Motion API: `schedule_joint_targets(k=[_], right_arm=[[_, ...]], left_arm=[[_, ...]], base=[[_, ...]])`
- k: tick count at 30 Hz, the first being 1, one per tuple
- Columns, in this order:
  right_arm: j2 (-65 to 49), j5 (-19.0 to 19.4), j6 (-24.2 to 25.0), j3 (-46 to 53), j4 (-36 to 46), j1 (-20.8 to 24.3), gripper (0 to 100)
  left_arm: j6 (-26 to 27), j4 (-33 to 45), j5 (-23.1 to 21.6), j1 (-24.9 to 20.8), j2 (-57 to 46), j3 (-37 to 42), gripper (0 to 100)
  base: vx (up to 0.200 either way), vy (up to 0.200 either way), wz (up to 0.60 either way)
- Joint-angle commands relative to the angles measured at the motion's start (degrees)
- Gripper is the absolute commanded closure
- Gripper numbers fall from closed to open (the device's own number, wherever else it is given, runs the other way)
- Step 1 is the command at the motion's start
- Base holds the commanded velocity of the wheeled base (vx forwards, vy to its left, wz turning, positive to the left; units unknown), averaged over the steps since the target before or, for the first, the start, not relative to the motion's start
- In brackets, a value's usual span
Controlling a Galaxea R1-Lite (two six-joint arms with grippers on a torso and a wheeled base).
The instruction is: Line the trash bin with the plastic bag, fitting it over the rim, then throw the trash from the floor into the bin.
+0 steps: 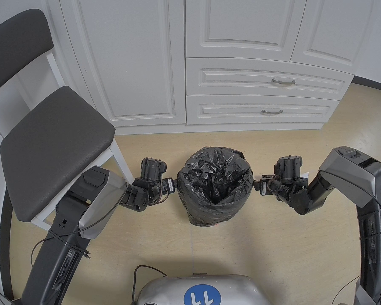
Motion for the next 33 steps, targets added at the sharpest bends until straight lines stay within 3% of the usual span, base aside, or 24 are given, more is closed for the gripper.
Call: schedule_joint_targets(k=[1, 4, 8, 15, 21, 28, 33], right_arm=[[6.8, 0.5, 1.4, -4.5, 0.7, 0.4, 0], [9.1, 0.5, 2.2, -6.4, 0.8, 0.4, 0], [9.8, 0.8, 4.7, -9.3, 7.4, 0.4, 0], [10.0, 0.0, 4.7, -13.9, 16.6, 1.2, 0], [8.5, 0.0, 5.1, -13.1, 16.7, 0.9, 0], [-2.1, 0.9, 4.3, -3.7, 16.7, -0.2, 0], [-10.7, 4.5, 1.7, 3.9, 16.6, -1.6, 0]], left_arm=[[-0.1, 0.0, 0.8, 0.2, -0.3, 0.3, 0], [-0.2, 0.0, 0.8, 0.1, -0.6, 0.6, 0], [-0.2, -0.5, 0.8, 0.1, -1.4, 1.7, 0], [-0.2, -0.6, 0.8, -0.2, -1.4, 1.8, 0], [-0.2, -0.1, 0.8, -0.1, -2.7, 2.3, 0], [0.6, -1.0, 0.8, 0.2, -9.7, 12.2, 0], [2.1, -1.2, 0.5, 0.4, -18.1, 25.5, 0]], base=[[0.0, 0.0, 0.0], [0.0, 0.0, 0.0], [0.0, 0.0, 0.0], [0.0, 0.0, 0.0], [0.0, 0.0, 0.0], [0.0, 0.0, 0.0], [0.0, 0.0, 0.0]])
